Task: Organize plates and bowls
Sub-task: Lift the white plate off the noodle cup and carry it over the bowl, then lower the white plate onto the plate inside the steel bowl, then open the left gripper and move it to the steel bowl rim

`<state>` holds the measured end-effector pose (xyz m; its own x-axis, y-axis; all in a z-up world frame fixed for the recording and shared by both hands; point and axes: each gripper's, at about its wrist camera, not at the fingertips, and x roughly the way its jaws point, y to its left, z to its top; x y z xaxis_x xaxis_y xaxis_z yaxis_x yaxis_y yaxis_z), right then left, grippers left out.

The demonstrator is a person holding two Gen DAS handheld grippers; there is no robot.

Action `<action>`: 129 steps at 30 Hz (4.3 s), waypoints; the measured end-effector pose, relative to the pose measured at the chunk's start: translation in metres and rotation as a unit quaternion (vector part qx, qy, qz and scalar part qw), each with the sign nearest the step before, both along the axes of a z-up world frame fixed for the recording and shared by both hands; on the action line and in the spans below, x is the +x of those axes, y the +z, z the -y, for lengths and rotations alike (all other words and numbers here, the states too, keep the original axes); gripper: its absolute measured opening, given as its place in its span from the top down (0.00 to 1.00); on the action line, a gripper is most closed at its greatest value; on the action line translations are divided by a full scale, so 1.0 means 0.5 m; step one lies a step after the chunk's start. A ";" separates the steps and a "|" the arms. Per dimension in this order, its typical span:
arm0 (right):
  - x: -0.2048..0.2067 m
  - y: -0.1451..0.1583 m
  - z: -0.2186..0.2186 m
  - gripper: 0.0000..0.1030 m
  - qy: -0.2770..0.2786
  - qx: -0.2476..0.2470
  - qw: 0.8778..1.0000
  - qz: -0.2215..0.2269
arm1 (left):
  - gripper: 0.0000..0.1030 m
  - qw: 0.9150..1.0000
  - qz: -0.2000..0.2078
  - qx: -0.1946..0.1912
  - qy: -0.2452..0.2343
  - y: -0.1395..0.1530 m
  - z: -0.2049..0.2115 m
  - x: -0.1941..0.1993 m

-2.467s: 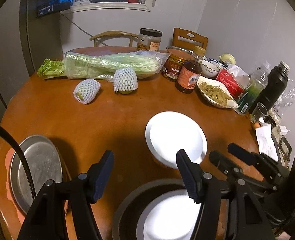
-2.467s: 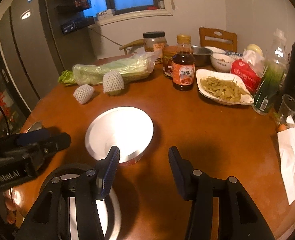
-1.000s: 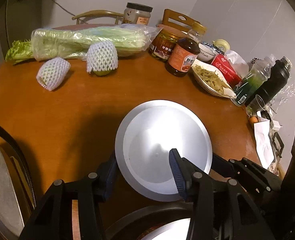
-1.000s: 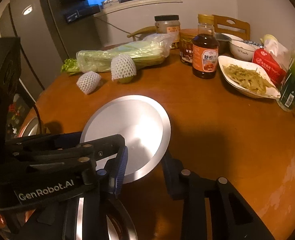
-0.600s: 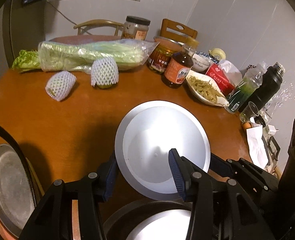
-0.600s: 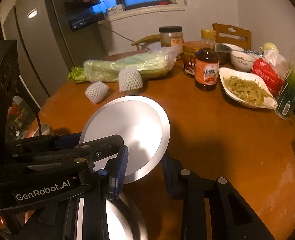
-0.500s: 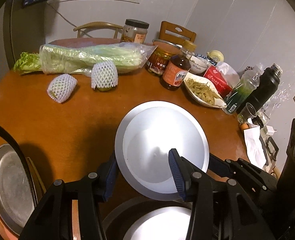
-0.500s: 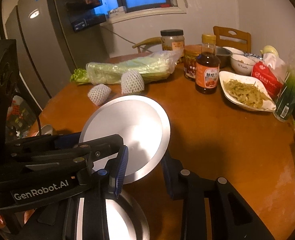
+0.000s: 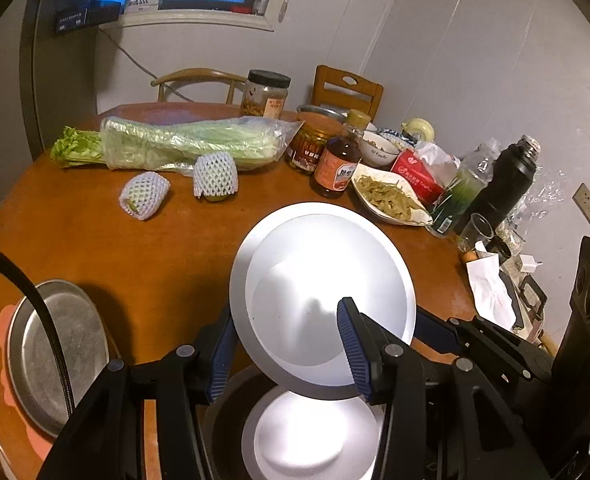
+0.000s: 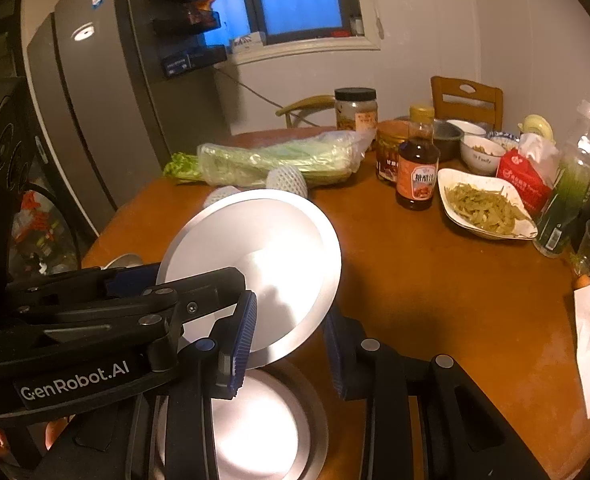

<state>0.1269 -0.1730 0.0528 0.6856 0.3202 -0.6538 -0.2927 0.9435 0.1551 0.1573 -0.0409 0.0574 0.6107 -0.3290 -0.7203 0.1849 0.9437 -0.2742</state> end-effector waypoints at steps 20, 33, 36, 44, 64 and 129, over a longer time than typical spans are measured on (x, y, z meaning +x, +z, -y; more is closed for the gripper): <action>-0.121 0.056 -0.028 0.67 0.014 0.006 0.999 0.037 | 0.53 0.999 0.033 -0.004 0.007 0.054 -0.031 -0.123; -0.159 0.054 -0.023 0.67 0.015 0.008 0.999 0.040 | 0.53 0.999 0.032 -0.005 0.003 0.047 -0.027 -0.163; -0.162 0.044 -0.016 0.67 0.015 0.009 0.999 0.035 | 0.53 1.000 0.027 -0.005 0.002 0.036 -0.022 -0.168; -0.178 0.020 -0.003 0.67 0.014 0.009 1.000 0.022 | 0.53 1.000 0.014 -0.003 -0.004 0.010 -0.008 -0.174; -0.172 -0.055 0.006 0.68 0.015 -0.003 1.000 -0.024 | 0.53 0.999 -0.034 0.013 -0.003 -0.070 0.005 -0.149; -0.178 -0.048 -0.001 0.54 -0.010 -0.036 0.999 -0.015 | 0.51 0.999 -0.021 0.040 0.026 -0.059 -0.020 -0.163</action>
<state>0.0381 -0.1725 0.0287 0.6716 0.2577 -0.6947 -0.2695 0.9583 0.0950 0.0756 -0.0309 0.0276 0.5938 -0.2383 -0.7685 0.1246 0.9708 -0.2047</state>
